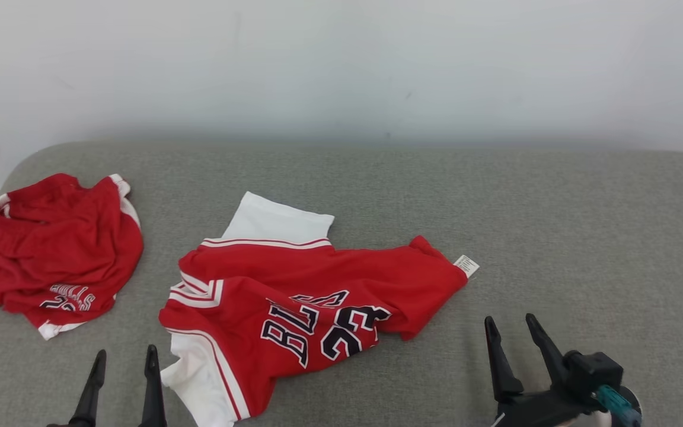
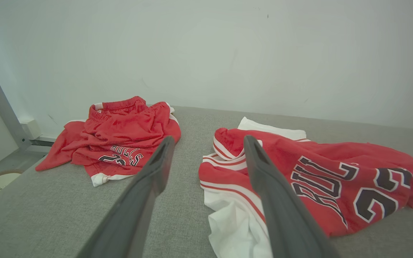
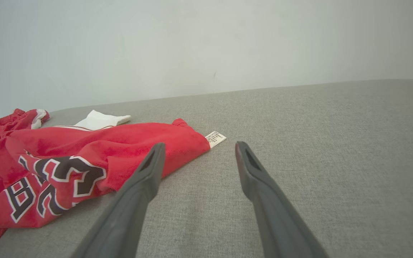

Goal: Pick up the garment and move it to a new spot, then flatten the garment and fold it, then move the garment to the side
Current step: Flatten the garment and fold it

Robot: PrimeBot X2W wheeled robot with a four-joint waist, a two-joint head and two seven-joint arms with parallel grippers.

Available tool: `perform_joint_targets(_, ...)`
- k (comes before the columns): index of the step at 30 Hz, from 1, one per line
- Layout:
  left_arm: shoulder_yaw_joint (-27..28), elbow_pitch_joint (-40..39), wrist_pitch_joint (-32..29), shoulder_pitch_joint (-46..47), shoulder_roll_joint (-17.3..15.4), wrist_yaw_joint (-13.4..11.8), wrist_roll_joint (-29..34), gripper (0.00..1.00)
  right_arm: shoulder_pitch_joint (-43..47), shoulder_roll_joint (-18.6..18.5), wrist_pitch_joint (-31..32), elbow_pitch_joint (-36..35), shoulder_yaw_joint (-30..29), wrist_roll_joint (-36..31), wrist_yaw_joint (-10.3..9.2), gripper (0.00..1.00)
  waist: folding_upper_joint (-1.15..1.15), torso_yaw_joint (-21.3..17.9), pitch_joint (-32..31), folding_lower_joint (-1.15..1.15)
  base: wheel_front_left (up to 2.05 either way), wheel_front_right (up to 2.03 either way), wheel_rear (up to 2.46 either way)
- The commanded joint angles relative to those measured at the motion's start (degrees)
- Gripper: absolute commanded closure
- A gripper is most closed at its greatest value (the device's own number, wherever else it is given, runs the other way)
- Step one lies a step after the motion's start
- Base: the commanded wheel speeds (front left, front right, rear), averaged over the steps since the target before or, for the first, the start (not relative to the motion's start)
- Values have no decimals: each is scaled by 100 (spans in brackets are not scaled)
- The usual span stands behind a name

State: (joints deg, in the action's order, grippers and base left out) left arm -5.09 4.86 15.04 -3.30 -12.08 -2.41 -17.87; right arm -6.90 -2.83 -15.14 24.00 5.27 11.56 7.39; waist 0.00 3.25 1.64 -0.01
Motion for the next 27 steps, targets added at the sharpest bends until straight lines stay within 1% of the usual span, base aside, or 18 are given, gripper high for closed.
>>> perform_joint_targets(1,29,12,12,-50,46,36,23,0,-86,-11,-8,57,16,-8,20,0,0,64,-4,1,0,0,0)
perform_joint_targets(4,92,91,13,-66,196,143,142,0,-437,-11,-7,575,70,68,20,0,0,169,18,1,0,0,0)
perform_joint_targets(8,124,189,13,89,370,326,285,0,-1133,-11,-9,1485,95,91,20,0,0,360,86,1,0,0,0)
perform_joint_targets(10,160,261,13,156,428,406,341,0,-1414,-10,-6,2062,102,100,20,0,0,462,126,1,0,0,0)
perform_joint_targets(11,180,338,13,237,485,500,376,0,-1834,-14,-7,2495,54,143,20,0,0,566,176,1,0,0,0)
perform_joint_targets(16,180,494,13,398,596,663,522,0,-2472,-10,-7,3688,-163,119,20,0,0,787,265,1,0,0,0)
perform_joint_targets(19,200,582,13,475,642,736,580,0,-2729,-9,-5,4233,-226,131,20,0,0,875,274,1,0,0,0)
perform_joint_targets(21,214,635,13,499,676,777,606,0,-2846,-12,105,4593,-259,114,20,0,0,924,271,1,0,0,0)
perform_joint_targets(24,235,709,13,535,709,822,652,0,-2950,-6,175,4803,-184,275,20,0,0,979,270,1,0,0,0)
perform_joint_targets(25,237,740,13,557,718,842,666,0,-2947,-3,222,4855,-142,354,20,4,0,989,267,1,0,0,0)
perform_joint_targets(26,233,780,13,569,726,839,678,0,-2951,-4,262,4881,-92,424,20,51,0,996,259,1,0,0,0)
perform_joint_targets(27,237,810,13,581,731,853,687,0,-2959,-4,273,4897,-29,482,20,100,0,997,246,1,0,0,0)
